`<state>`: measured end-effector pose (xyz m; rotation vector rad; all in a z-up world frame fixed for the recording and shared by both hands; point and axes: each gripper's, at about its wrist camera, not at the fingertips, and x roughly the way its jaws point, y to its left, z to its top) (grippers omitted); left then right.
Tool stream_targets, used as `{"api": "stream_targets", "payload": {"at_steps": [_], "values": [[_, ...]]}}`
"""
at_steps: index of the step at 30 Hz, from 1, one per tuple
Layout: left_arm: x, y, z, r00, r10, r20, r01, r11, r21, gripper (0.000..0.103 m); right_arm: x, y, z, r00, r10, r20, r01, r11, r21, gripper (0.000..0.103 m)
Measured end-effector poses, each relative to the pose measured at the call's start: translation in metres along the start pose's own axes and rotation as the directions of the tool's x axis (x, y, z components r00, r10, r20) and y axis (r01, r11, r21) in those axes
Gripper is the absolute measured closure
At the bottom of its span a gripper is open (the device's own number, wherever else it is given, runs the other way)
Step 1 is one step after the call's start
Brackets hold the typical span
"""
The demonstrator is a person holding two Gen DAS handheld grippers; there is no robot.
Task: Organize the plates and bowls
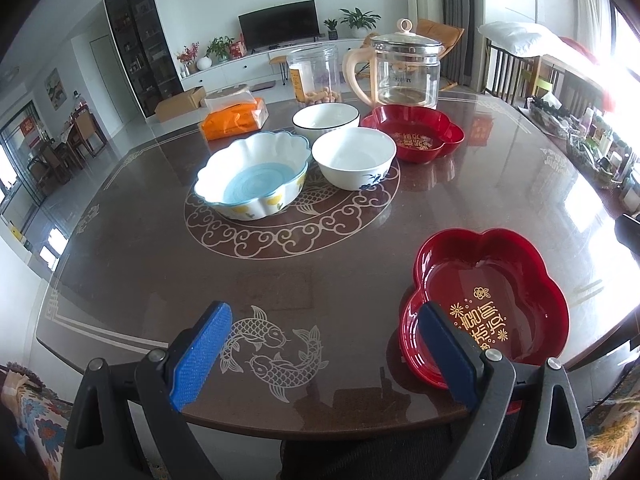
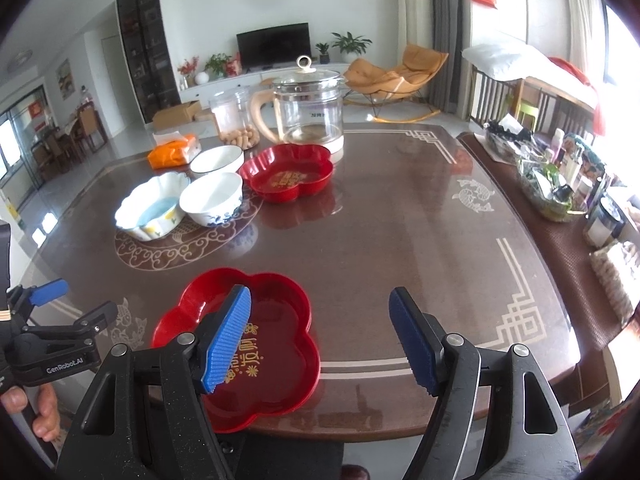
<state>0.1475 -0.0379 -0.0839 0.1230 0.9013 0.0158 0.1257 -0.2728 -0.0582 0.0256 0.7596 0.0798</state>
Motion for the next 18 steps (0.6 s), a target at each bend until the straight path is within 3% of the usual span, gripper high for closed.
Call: {"api": "stream_targets", "payload": {"at_steps": [5,9,14,18], "values": [[0.013,0.000,0.009,1.000,-0.020,-0.023,0.020,0.999,0.031,0.009,0.006,-0.004,0.004,1.000,0.015,-0.012,-0.015,1.000,-0.007,0.028],[0.032,0.002,0.041,0.994,-0.096,-0.059,0.101,0.990,0.095,0.009,0.022,-0.013,0.015,0.998,0.015,-0.060,-0.018,0.999,-0.043,0.028],[0.069,-0.001,0.132,0.975,-0.205,-0.083,0.216,0.963,0.163,0.009,0.067,-0.039,0.052,0.988,0.009,-0.154,-0.022,0.997,-0.079,0.028],[0.130,-0.004,0.216,0.965,-0.228,-0.129,0.243,0.963,0.119,0.009,0.107,-0.068,0.091,0.968,0.093,-0.234,-0.081,0.995,0.061,0.028]]}}
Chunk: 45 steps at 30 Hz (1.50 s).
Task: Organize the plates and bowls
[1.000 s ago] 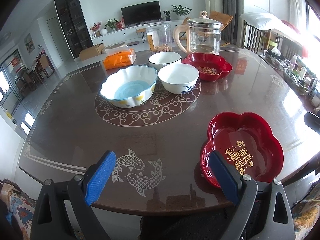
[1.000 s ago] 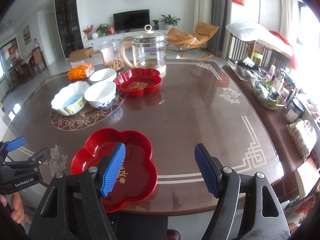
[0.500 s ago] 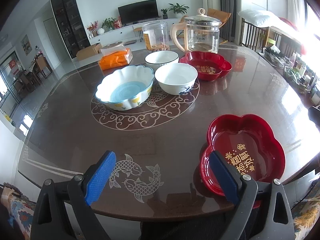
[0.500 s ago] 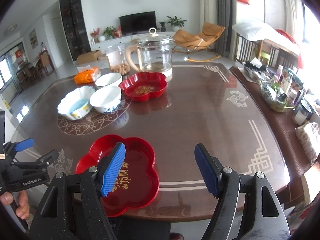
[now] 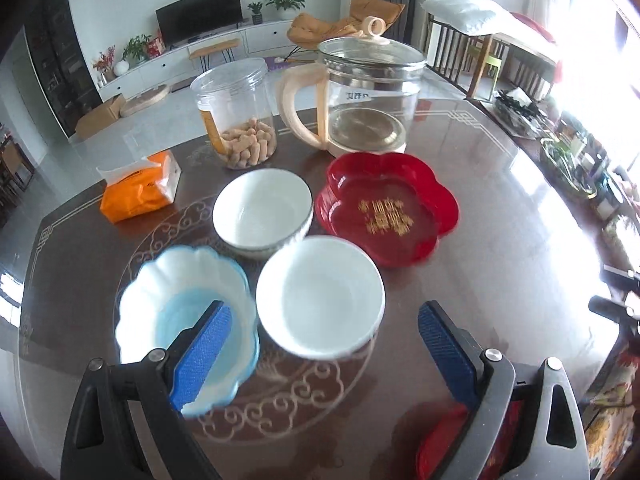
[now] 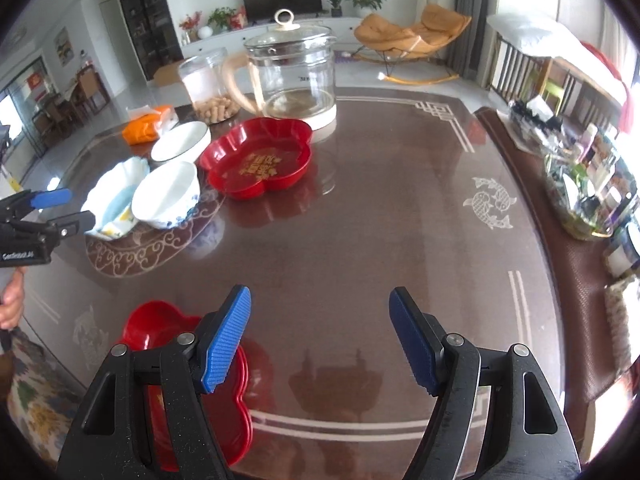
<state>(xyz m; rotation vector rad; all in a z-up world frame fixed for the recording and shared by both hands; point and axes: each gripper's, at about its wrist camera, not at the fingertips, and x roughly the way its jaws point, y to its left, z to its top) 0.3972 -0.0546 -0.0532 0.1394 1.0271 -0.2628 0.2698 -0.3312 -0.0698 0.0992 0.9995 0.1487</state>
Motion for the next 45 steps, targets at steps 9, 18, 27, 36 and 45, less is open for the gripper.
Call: {"api": "stream_targets", "payload": {"at_steps": [9,18,27,36,45], "values": [[0.125,0.005,0.127,0.993,0.034,-0.116,-0.042,0.997,-0.067,0.030,0.094,0.005,0.068,0.975,0.178,-0.135,-0.154,0.973,0.174,0.028],[0.196,-0.020,0.139,0.976,0.088,-0.197,-0.088,0.996,0.012,0.045,0.167,-0.027,0.102,0.956,0.221,-0.194,-0.135,0.916,0.379,0.028],[0.218,-0.011,0.135,0.967,0.004,-0.256,-0.020,0.998,-0.059,0.081,0.188,-0.019,0.095,0.955,0.234,-0.181,-0.130,0.881,0.455,0.052],[0.196,-0.019,0.124,0.955,-0.115,-0.275,0.088,0.990,-0.107,0.092,0.182,-0.035,0.101,0.961,0.212,-0.175,-0.121,0.899,0.421,0.090],[0.098,-0.034,0.082,0.944,-0.236,-0.231,0.203,0.967,-0.156,0.092,0.105,-0.062,0.094,0.960,0.252,-0.124,-0.184,0.898,0.400,0.093]]}}
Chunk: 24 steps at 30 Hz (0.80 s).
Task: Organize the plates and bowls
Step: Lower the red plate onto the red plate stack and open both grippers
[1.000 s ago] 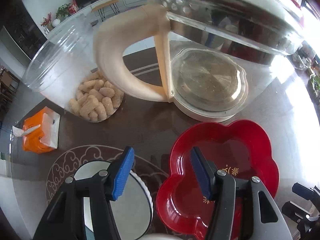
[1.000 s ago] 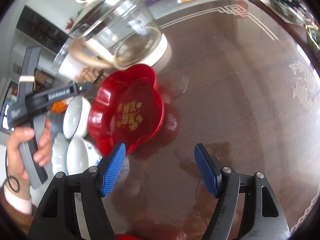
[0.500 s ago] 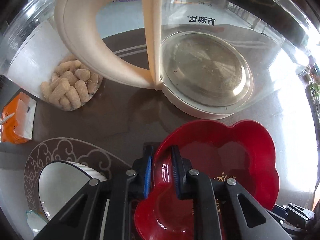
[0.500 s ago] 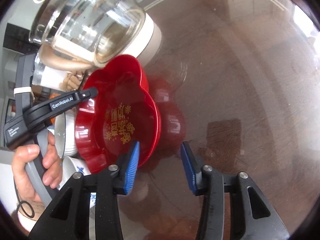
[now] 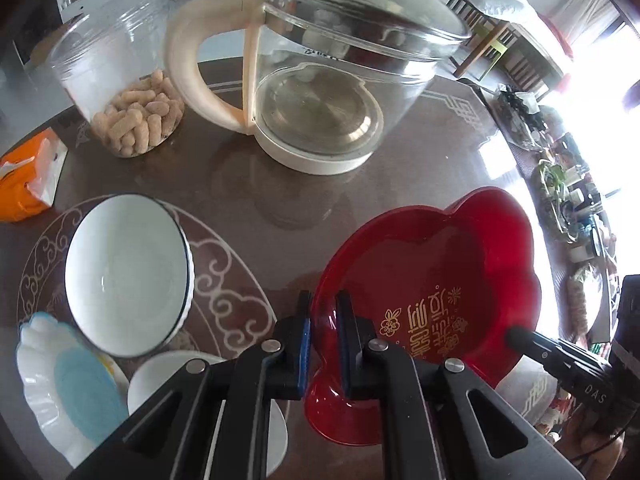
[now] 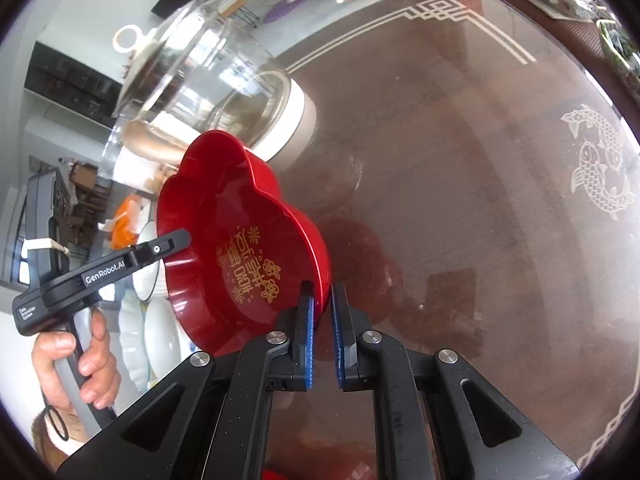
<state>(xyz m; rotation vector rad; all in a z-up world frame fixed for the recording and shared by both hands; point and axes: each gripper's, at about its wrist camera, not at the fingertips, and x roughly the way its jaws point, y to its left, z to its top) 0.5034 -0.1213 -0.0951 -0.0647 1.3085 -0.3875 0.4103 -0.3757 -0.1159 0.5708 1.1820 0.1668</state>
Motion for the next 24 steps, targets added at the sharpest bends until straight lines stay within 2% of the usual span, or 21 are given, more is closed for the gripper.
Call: {"api": "stream_targets", "payload": {"at_steps": [3,7,11,14,19,24], "values": [[-0.036,-0.007,-0.042,0.999,-0.033,0.007,0.033,0.999,0.010,0.092,-0.031,0.013,-0.020,0.999,0.039,-0.008,-0.039,0.999,-0.027,0.093],[-0.070,-0.011,-0.099,0.999,-0.047,0.004,0.047,0.999,0.025,0.092,-0.067,0.027,-0.070,0.996,0.074,-0.042,-0.077,0.994,-0.076,0.092],[-0.079,-0.019,-0.158,1.000,-0.025,-0.010,0.025,0.999,0.048,0.092,-0.082,0.026,-0.131,0.991,0.098,-0.089,-0.104,0.992,-0.066,0.091],[-0.068,-0.020,-0.193,1.000,0.010,-0.019,-0.008,0.997,0.071,0.092,-0.076,0.020,-0.173,0.987,0.099,-0.125,-0.106,0.993,-0.051,0.090],[-0.051,-0.021,-0.225,0.999,0.029,-0.039,-0.026,0.997,0.075,0.092,-0.060,0.006,-0.223,0.982,0.096,-0.163,-0.097,0.995,0.004,0.089],[-0.046,-0.033,-0.240,0.997,0.080,0.001,-0.080,0.989,0.125,0.092,-0.055,0.004,-0.237,0.986,0.066,-0.155,-0.066,0.998,0.006,0.089]]}}
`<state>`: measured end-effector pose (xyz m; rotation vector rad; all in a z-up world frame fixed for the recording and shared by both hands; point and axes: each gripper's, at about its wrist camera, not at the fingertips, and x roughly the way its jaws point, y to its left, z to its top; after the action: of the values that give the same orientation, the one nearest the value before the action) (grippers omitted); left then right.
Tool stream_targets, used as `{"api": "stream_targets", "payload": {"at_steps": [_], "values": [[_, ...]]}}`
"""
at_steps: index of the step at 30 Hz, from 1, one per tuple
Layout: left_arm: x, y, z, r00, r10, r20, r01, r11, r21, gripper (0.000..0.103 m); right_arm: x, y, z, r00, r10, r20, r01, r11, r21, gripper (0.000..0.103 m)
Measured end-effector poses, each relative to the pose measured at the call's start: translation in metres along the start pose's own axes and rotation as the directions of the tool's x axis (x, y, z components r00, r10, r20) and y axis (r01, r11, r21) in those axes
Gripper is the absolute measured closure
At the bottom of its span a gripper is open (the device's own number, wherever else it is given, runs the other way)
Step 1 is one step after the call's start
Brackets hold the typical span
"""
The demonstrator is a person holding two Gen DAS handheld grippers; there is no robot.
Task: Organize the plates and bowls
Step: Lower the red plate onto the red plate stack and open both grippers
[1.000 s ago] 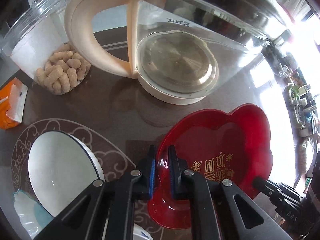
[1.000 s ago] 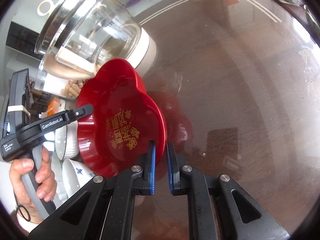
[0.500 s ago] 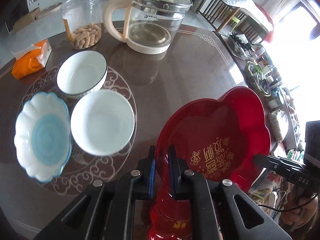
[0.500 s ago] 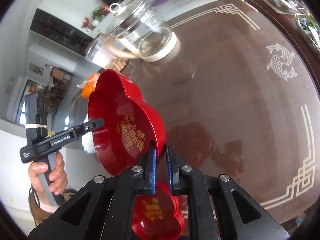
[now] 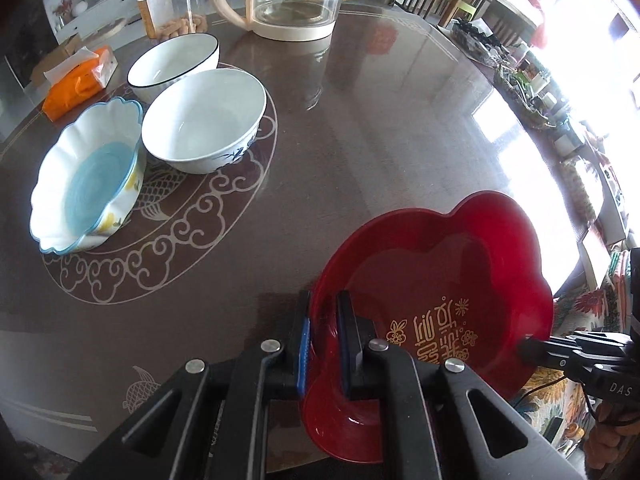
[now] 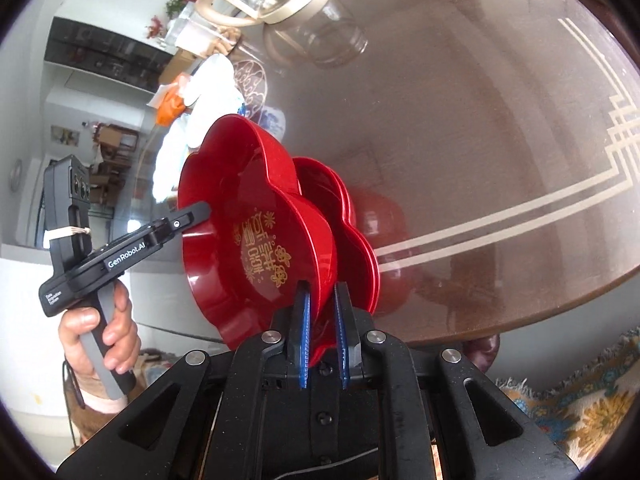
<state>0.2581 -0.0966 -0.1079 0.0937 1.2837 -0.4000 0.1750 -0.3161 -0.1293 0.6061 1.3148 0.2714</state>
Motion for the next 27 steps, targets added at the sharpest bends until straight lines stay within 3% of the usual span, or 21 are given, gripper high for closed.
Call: {"api": "stream_targets", "payload": {"at_steps": [7,8,9,11,12,14,16,18,20,23,25,27], "values": [[0.004,-0.012,-0.011,0.995,0.085,0.052,-0.089,0.993,0.073,0.091,-0.001,0.002,-0.014,0.996,-0.086,0.032,0.087,0.995,-0.053,0.085],[0.003,-0.012,-0.012,0.993,0.096,0.066,-0.101,0.992,0.076,0.090,-0.004,0.003,-0.015,0.993,-0.107,0.053,0.110,0.992,-0.066,0.081],[0.000,-0.011,-0.012,0.992,0.104,0.074,-0.110,0.992,0.069,0.090,-0.007,0.005,-0.016,0.990,-0.120,0.075,0.126,0.989,-0.078,0.067],[-0.009,-0.008,-0.014,0.991,0.086,0.105,-0.092,0.995,0.045,0.090,-0.012,0.009,-0.021,0.985,-0.128,0.120,0.141,0.984,-0.107,0.051],[-0.015,-0.006,-0.017,0.988,0.085,0.128,-0.090,0.996,0.029,0.090,-0.016,0.011,-0.025,0.979,-0.138,0.147,0.157,0.980,-0.121,0.050],[-0.028,-0.004,-0.028,0.980,0.090,0.179,-0.091,0.996,-0.001,0.089,-0.025,0.017,-0.033,0.959,-0.173,0.225,0.210,0.965,-0.155,0.050],[-0.040,-0.003,-0.044,0.969,0.091,0.230,-0.086,0.996,-0.031,0.086,-0.033,0.028,-0.045,0.918,-0.209,0.337,0.286,0.938,-0.197,0.050],[-0.051,-0.002,-0.066,0.955,0.095,0.280,-0.077,0.994,-0.073,0.068,-0.037,0.037,-0.059,0.877,-0.217,0.430,0.336,0.915,-0.225,0.040],[-0.060,0.000,-0.088,0.935,0.117,0.335,-0.072,0.987,-0.145,0.024,-0.035,0.044,-0.076,0.847,-0.203,0.492,0.353,0.906,-0.233,0.039],[-0.074,0.000,-0.115,0.891,0.213,0.400,-0.130,0.966,-0.225,0.017,-0.032,0.052,-0.100,0.806,-0.190,0.561,0.380,0.892,-0.244,0.039],[-0.077,-0.002,-0.125,0.888,0.235,0.396,-0.150,0.960,-0.236,0.017,-0.028,0.059,-0.113,0.786,-0.183,0.590,0.407,0.872,-0.272,0.039],[-0.079,-0.003,-0.133,0.885,0.241,0.399,-0.150,0.958,-0.245,0.017,-0.024,0.064,-0.120,0.785,-0.167,0.597,0.409,0.863,-0.295,0.039]]}}
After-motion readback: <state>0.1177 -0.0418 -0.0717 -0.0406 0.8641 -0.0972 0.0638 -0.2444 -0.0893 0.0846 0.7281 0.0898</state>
